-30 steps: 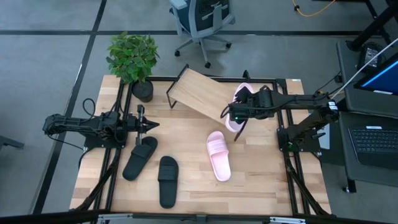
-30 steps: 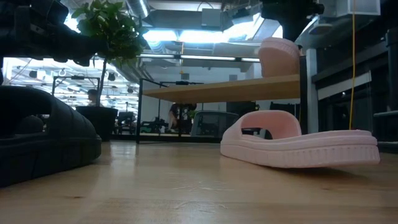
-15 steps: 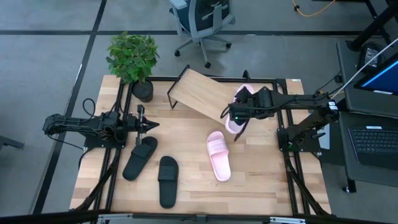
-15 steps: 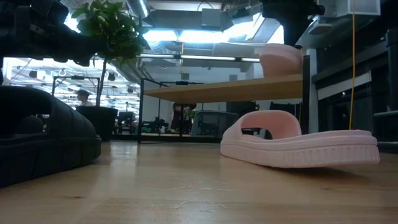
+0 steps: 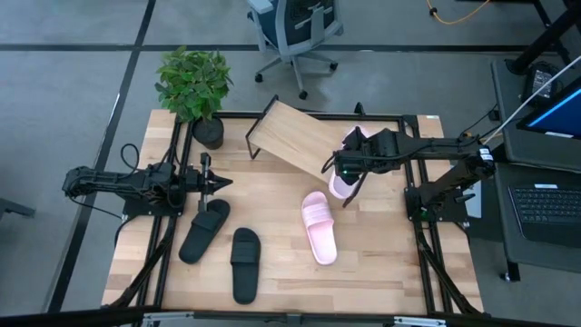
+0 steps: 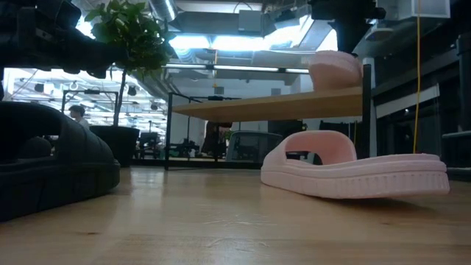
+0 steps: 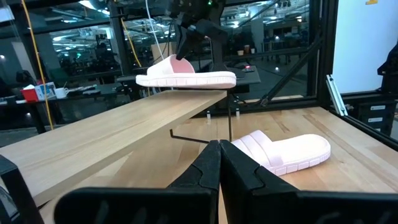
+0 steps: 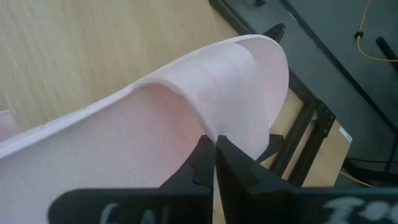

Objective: Pick and place slides into the shelf
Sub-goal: Put the right pink slide on the shelf

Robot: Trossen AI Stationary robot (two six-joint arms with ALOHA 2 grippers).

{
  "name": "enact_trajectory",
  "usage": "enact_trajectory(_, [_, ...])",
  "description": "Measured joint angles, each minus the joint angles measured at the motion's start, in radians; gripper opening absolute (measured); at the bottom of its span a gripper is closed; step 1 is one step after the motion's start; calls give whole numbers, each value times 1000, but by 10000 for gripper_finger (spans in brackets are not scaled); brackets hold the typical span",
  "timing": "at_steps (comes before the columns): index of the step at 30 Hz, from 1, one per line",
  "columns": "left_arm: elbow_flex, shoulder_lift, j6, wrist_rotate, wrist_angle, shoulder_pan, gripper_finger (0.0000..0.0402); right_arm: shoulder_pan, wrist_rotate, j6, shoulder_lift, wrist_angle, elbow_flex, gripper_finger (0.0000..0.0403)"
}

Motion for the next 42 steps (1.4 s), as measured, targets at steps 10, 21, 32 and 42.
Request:
enact_trajectory(10, [0, 0, 0, 0, 0, 0, 0, 0, -8, -2, 0, -1, 0, 35])
enact_trajectory(21, [0, 0, 0, 0, 0, 0, 0, 0, -7, -25, 0, -2, 0, 61])
enact_trajectory(32, [0, 0, 0, 0, 0, 0, 0, 0, -6, -29, 0, -1, 0, 62])
enact_trajectory(42, [0, 0, 0, 0, 0, 0, 0, -2, 17, -208, 0, 175, 1, 8])
